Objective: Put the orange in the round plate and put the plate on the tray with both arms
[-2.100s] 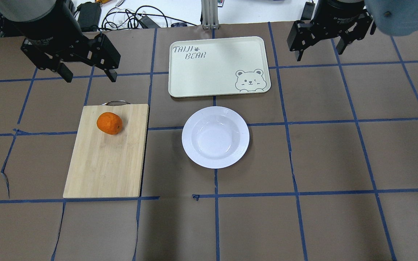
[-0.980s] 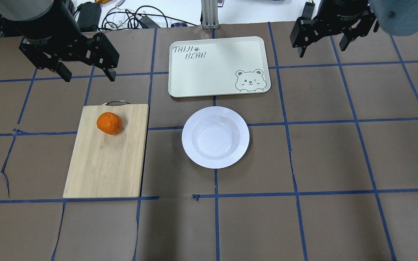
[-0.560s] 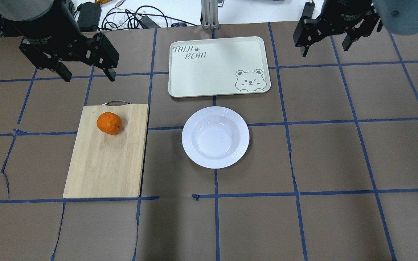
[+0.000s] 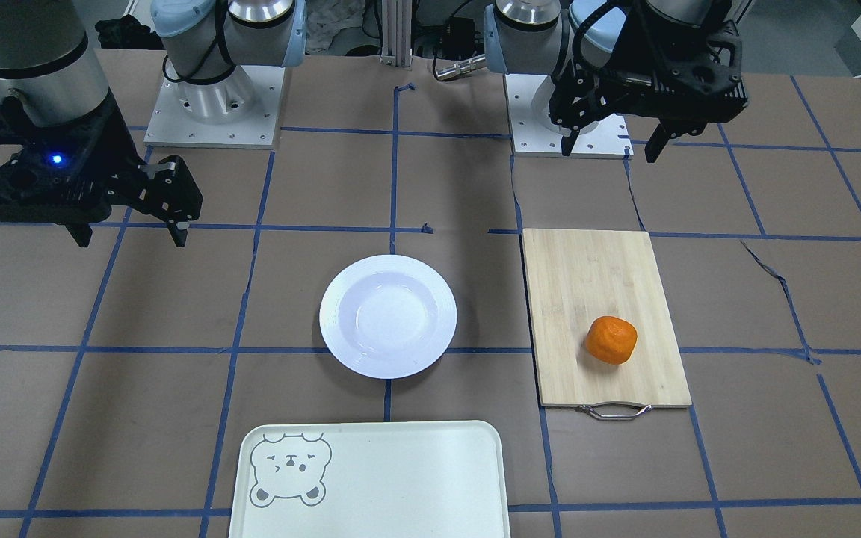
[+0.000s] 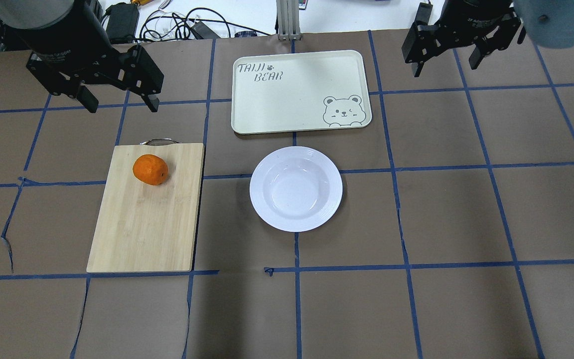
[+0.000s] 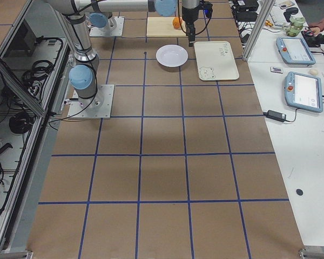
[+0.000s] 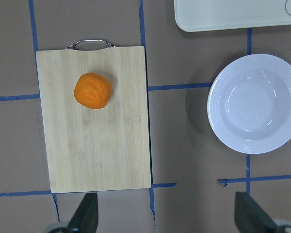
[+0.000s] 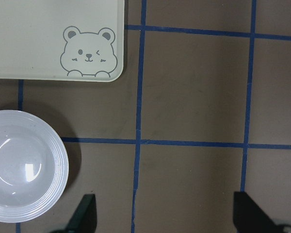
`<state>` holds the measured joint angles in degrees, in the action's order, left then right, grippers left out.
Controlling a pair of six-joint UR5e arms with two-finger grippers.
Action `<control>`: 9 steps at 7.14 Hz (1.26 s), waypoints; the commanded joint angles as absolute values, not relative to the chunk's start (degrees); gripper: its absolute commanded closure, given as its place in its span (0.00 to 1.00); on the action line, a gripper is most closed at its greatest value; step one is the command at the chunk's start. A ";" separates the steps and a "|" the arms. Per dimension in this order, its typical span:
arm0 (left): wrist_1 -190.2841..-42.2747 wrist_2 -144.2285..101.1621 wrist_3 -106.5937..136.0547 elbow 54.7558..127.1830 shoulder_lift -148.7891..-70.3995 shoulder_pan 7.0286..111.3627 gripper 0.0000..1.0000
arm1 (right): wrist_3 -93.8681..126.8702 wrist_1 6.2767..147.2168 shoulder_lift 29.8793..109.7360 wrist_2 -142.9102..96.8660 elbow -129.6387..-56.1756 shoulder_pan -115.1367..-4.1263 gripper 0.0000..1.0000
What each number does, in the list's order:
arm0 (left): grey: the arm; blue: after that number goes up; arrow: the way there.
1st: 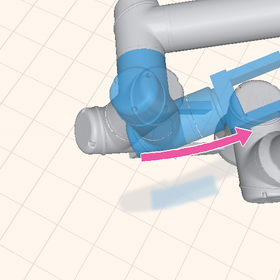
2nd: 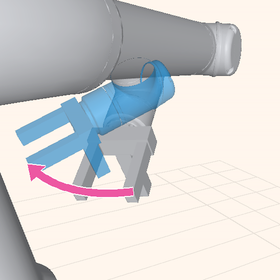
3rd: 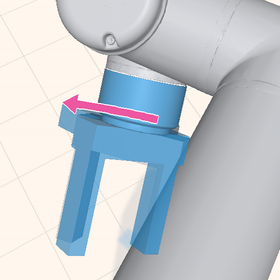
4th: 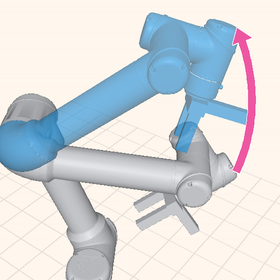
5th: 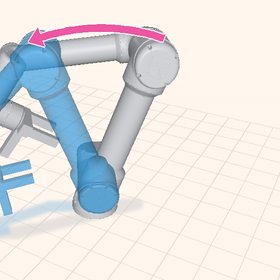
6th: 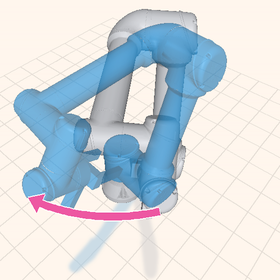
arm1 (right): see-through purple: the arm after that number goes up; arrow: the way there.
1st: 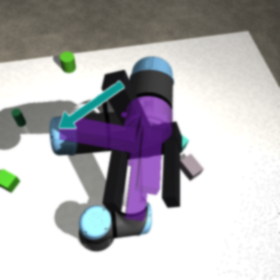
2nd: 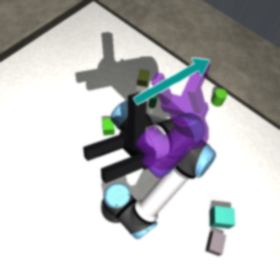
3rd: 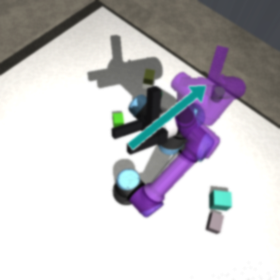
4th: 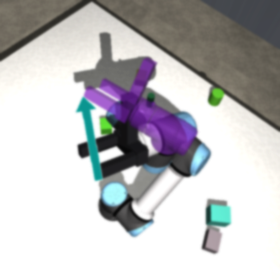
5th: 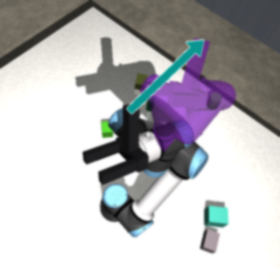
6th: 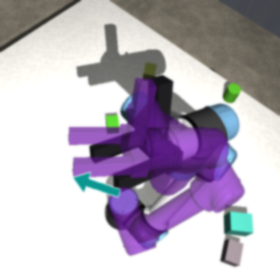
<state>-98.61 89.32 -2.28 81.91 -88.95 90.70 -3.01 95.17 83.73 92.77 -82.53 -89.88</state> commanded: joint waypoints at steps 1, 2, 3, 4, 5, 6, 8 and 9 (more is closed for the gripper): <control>-98.61 89.38 -2.37 82.00 -89.03 90.62 0.00 | -0.80 94.75 83.93 92.29 -82.53 -89.91 0.00; -98.70 89.30 -2.72 82.18 -89.03 90.27 0.00 | -0.79 94.75 84.11 92.29 -82.53 -89.83 0.00; -98.61 89.82 -6.21 83.31 -89.64 89.92 0.00 | -0.70 94.83 84.11 92.29 -82.62 -89.82 0.00; -98.53 90.52 -4.85 84.89 -91.04 89.65 0.00 | -0.53 94.57 84.20 92.29 -82.62 -89.91 0.00; -98.53 91.75 -3.53 86.99 -93.32 87.04 0.00 | -0.61 95.18 84.11 92.29 -82.70 -89.83 0.00; -94.35 93.15 -4.21 89.88 -95.69 84.05 0.00 | -0.62 94.66 84.20 92.29 -82.71 -89.82 0.00; -81.62 93.60 -6.32 95.08 -102.62 82.97 0.00 | -0.62 94.57 84.20 92.29 -82.79 -89.82 0.00; -80.87 97.52 -13.38 94.66 -106.48 82.97 0.00 | -0.53 94.48 84.20 92.37 -82.79 -89.82 0.00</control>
<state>-84.30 94.47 -7.88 93.81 -101.93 83.26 -0.60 94.56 84.19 92.30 -82.76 -89.83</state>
